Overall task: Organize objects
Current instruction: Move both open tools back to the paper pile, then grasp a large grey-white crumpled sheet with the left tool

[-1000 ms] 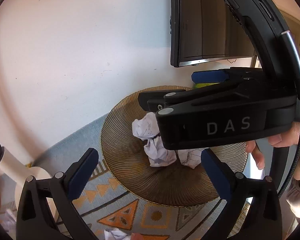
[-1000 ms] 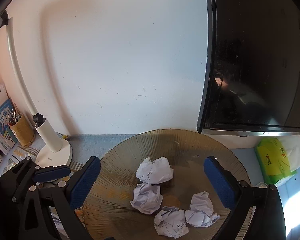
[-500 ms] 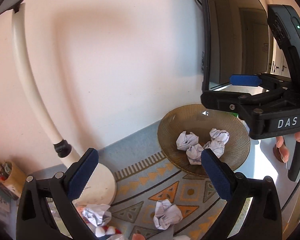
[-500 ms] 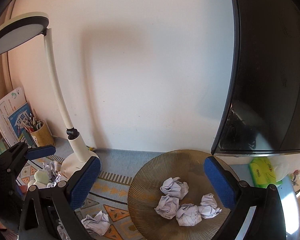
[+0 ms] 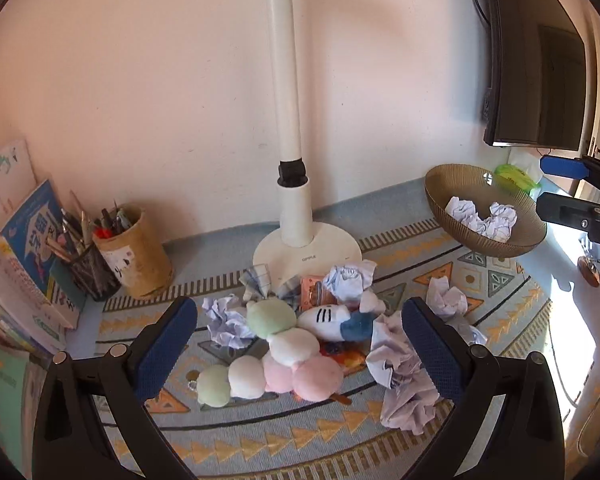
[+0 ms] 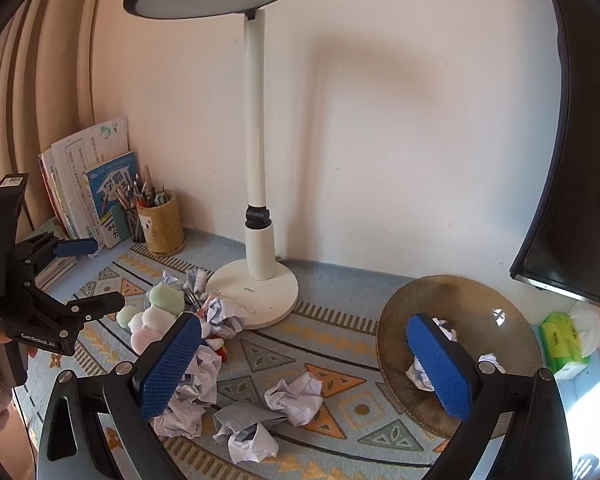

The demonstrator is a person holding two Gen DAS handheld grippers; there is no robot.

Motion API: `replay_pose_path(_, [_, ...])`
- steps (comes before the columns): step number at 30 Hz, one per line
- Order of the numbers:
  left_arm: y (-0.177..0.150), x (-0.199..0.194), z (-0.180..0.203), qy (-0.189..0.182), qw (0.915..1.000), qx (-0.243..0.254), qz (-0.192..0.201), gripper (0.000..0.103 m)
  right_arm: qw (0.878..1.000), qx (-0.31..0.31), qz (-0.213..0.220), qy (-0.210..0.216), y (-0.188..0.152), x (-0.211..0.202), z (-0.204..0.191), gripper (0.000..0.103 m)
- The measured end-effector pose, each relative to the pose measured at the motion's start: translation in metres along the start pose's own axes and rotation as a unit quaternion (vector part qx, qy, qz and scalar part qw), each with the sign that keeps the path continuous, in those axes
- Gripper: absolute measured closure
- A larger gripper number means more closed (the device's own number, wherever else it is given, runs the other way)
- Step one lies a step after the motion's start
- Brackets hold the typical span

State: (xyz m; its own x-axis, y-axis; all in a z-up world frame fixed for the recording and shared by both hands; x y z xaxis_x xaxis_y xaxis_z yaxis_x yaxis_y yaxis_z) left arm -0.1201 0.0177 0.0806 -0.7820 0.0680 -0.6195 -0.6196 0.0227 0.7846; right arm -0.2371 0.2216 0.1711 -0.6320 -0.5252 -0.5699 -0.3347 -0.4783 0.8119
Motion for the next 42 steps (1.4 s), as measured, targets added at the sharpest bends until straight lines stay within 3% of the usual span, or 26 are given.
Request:
replay_pose_path(7, [-0.077,0.009,0.032,-0.053,0.9975,0.011,-0.045,0.001,0.996,0.021,-0.073,0.035,-0.077,0.044,-0.022,0.0])
replay_pose_path(13, [-0.116,0.035,0.064,-0.067,0.9943,0.021,-0.08,0.001,0.994,0.038,-0.092,0.041,-0.112,0.06,-0.029,0.0])
replay_pose_path(20, [-0.124,0.061,0.067,-0.064,0.9931,0.004,-0.098,0.001,0.992,0.004,-0.105,0.069,-0.129,0.069,-0.046,0.0])
replay_pose_path(28, [-0.134,0.08,0.064,-0.062,0.9889,-0.006,-0.135,0.001,0.988,0.01,-0.13,0.081,-0.141,0.094,-0.051,0.0])
replay_pose_path(33, [-0.134,0.085,0.054,-0.037,0.9895,0.006,-0.139,0.001,0.987,0.021,-0.136,0.087,-0.141,0.109,-0.053,0.0])
replay_pose_path(42, [-0.132,0.088,0.048,-0.032,0.9897,-0.004,-0.14,0.0,0.986,0.024,-0.144,0.081,-0.141,0.114,-0.052,0.0])
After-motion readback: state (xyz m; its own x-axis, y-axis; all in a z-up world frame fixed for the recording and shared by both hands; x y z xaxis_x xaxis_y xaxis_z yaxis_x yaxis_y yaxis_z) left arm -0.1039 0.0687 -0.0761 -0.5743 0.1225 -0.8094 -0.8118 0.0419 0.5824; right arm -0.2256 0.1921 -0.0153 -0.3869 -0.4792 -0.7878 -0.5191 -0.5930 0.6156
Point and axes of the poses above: each gripper's, at about its wrist camera, not at the fingertips, and x roughly the way its jaws point, z to its right, y to its top, the point moved 8 cm from there along x, roughly the way its jaws point, and after that the axes turned 6 degrees about -x, right-handed, at the moved point
